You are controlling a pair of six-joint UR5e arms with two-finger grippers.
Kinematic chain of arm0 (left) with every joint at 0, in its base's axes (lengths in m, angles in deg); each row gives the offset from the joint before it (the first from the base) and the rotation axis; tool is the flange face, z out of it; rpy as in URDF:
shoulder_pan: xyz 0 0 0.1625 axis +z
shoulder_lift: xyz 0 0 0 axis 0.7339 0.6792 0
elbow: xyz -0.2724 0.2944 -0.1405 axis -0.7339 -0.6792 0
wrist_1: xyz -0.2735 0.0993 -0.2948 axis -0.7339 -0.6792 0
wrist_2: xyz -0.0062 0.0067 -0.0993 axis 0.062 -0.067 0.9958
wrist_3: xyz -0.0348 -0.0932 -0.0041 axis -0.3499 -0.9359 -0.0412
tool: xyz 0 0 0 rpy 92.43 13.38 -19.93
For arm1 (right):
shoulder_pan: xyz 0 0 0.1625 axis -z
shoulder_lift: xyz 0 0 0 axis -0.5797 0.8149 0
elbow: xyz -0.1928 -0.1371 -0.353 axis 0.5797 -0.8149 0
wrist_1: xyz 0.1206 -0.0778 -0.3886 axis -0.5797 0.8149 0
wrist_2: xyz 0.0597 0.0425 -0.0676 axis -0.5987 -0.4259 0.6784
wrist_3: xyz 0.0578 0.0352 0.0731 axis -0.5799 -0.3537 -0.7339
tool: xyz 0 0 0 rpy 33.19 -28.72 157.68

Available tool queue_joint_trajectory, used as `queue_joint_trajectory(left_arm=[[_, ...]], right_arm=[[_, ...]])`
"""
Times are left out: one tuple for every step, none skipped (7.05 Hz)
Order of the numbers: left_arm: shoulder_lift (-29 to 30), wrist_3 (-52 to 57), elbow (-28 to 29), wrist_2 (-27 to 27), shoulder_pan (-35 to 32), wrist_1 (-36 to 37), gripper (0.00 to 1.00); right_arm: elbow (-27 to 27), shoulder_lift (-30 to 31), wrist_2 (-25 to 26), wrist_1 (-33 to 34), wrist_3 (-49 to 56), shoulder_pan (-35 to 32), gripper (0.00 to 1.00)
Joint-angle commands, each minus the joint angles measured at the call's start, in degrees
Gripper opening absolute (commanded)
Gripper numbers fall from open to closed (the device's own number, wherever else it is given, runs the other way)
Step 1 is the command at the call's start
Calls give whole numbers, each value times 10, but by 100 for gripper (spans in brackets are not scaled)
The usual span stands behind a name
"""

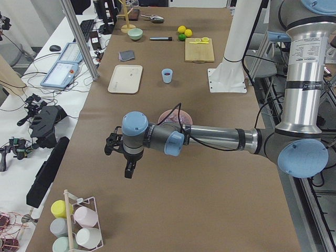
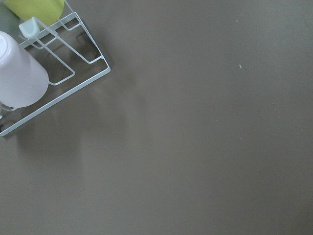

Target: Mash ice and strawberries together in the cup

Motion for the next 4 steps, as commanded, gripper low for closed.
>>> queue_joint_trajectory(left_arm=[[0,0,2,-1,0,0,98],[0,0,2,0,0,0,98],[0,0,4,2,0,0,98],[0,0,5,0,0,0,98]], right_arm=[[-1,-5,-1,-1,-1,0,100],[-1,-7,-1,-1,-1,0,100],[0,-8,-1,-1,-1,0,100],[-1,-9,-1,-2,-1,0,100]])
